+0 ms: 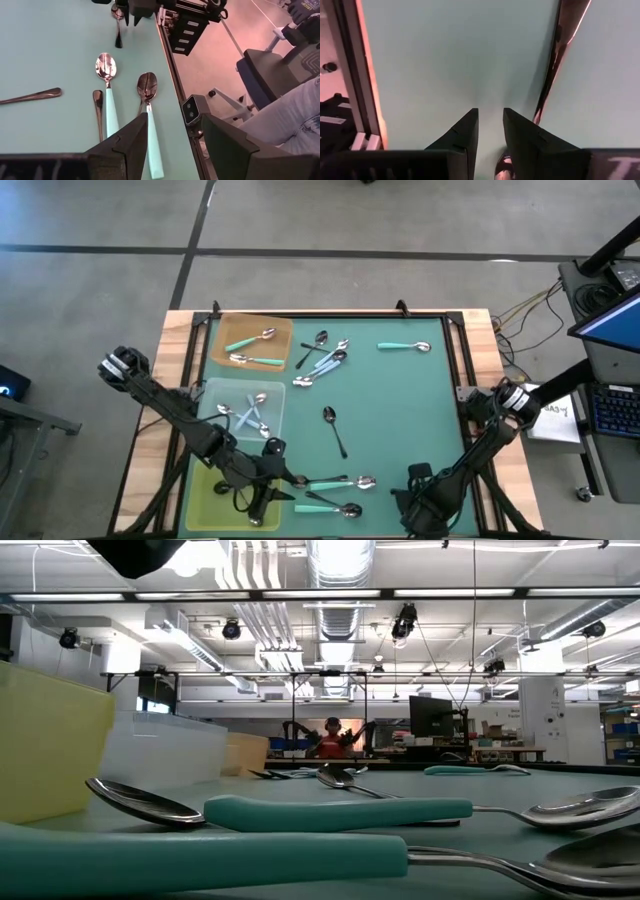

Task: Sort silverware by color (type)
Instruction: Put the black spoon into the yellow bin, then put the green spoon into the orange bin

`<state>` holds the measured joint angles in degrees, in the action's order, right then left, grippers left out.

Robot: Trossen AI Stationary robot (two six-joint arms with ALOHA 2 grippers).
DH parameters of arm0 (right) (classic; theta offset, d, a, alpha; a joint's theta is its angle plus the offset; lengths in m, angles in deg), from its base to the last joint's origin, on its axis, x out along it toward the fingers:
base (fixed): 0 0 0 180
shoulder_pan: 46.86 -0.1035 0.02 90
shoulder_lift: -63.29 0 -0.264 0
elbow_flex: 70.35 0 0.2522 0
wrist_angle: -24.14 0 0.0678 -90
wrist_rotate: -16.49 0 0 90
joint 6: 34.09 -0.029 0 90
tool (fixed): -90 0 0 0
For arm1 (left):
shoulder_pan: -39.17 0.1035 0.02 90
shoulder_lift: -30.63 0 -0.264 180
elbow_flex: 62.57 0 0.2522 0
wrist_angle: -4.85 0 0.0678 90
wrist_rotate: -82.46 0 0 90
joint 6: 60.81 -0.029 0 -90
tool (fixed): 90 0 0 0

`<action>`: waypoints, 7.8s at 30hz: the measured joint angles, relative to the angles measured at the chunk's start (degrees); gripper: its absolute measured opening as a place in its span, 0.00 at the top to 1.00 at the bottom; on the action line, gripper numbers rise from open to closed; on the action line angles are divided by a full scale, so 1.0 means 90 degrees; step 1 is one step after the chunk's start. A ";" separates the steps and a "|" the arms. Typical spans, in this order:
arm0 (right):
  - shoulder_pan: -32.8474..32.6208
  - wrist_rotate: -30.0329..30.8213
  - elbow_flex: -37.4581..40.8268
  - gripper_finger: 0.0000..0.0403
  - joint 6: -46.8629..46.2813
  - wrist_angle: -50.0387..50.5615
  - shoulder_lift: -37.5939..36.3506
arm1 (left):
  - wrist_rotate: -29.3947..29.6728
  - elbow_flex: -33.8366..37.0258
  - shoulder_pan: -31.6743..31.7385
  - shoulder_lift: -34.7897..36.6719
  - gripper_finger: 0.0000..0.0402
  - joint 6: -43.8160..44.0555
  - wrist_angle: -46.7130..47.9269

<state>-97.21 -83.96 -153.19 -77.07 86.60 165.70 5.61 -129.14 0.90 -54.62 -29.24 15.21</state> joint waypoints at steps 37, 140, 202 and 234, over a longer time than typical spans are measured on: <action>0.0001 0.1344 -0.0030 0.80 0.0004 0.0225 -0.0007 | 0.0000 0.0001 0.0057 0.0000 0.58 -0.0097 -0.0034; 0.3279 0.5485 0.0514 0.98 0.4779 -0.5686 -0.2038 | 0.3678 -0.0001 0.1645 0.0435 0.58 -0.0952 -0.1991; 0.0881 0.0656 0.0873 0.76 -0.2980 0.0618 -0.2787 | -0.1789 0.0001 -0.0178 0.1961 1.00 0.4215 0.5041; -0.0134 -0.1598 0.1689 0.76 -0.8407 0.0693 -0.2723 | -0.2140 0.0001 -0.0176 0.1022 0.71 0.1833 0.2606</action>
<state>-98.41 -98.34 -137.99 -152.74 92.83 141.20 -13.64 -129.13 -0.69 -45.42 -12.74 38.66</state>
